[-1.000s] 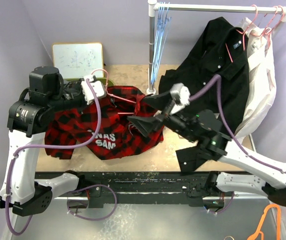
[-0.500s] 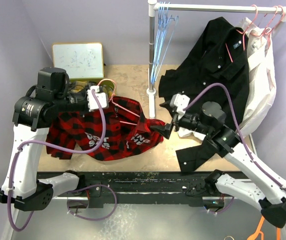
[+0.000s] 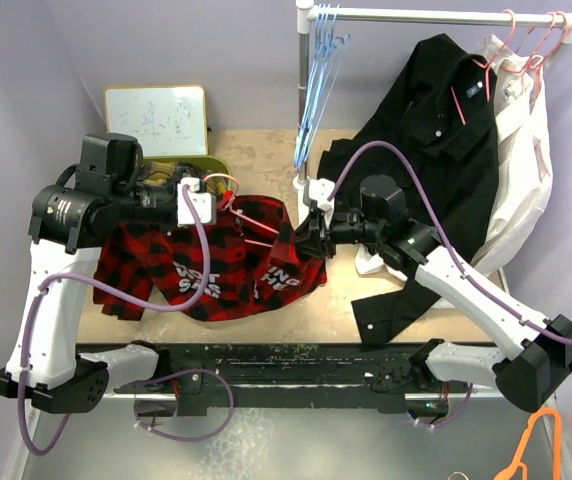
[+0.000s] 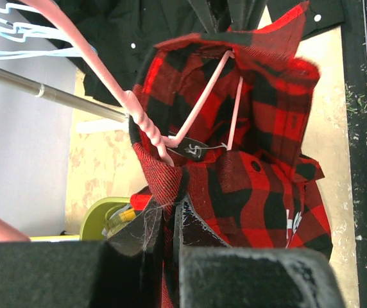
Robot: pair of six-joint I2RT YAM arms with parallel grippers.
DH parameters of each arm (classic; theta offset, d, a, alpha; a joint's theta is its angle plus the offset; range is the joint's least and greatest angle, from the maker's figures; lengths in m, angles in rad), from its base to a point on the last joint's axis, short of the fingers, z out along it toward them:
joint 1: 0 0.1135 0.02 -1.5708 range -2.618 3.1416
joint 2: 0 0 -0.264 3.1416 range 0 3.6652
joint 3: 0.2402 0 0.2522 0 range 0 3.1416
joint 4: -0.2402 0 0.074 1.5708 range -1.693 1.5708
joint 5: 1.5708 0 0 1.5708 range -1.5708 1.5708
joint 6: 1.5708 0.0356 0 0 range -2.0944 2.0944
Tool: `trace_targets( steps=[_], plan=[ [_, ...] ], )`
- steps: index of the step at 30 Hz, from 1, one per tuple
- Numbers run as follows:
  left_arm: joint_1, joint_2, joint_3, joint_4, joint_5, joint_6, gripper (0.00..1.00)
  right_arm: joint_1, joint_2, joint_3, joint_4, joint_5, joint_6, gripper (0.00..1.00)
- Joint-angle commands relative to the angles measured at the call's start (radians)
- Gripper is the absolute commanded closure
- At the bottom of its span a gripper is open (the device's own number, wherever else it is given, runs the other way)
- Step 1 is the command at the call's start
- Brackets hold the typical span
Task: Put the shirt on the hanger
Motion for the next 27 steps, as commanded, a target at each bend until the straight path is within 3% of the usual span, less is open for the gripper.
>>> trace_targets(
  steps=[1,8,12,13,19,20,22,26,27],
  plan=[
    [0.004,0.012,0.027,0.026,0.098,0.032,1.0,0.0,0.0,0.089,0.139,-0.079,0.103,0.83],
    [0.005,0.032,0.018,0.077,0.118,-0.004,1.0,0.049,-0.004,0.095,0.197,-0.038,0.176,0.85],
    [0.004,0.045,0.023,0.096,0.119,-0.018,1.0,0.065,0.008,0.08,0.208,-0.026,0.187,1.0],
    [0.005,0.048,0.023,0.105,0.12,-0.025,1.0,0.067,0.006,0.071,0.213,-0.016,0.192,1.0],
    [0.006,0.043,-0.036,0.191,0.016,-0.104,0.99,0.073,-0.133,-0.129,0.374,0.14,0.328,1.0],
    [0.006,0.04,-0.055,0.21,-0.017,-0.122,0.94,0.072,-0.171,-0.163,0.38,0.182,0.354,1.0],
    [0.006,0.034,-0.084,0.234,-0.062,-0.153,0.71,0.071,-0.245,-0.219,0.369,0.279,0.407,1.0],
    [0.006,0.027,-0.102,0.224,-0.081,-0.177,0.02,0.073,-0.36,-0.283,0.275,0.388,0.505,1.0],
    [0.005,0.025,-0.103,0.22,-0.09,-0.178,0.0,0.072,-0.386,-0.288,0.245,0.402,0.52,1.0]
  ],
)
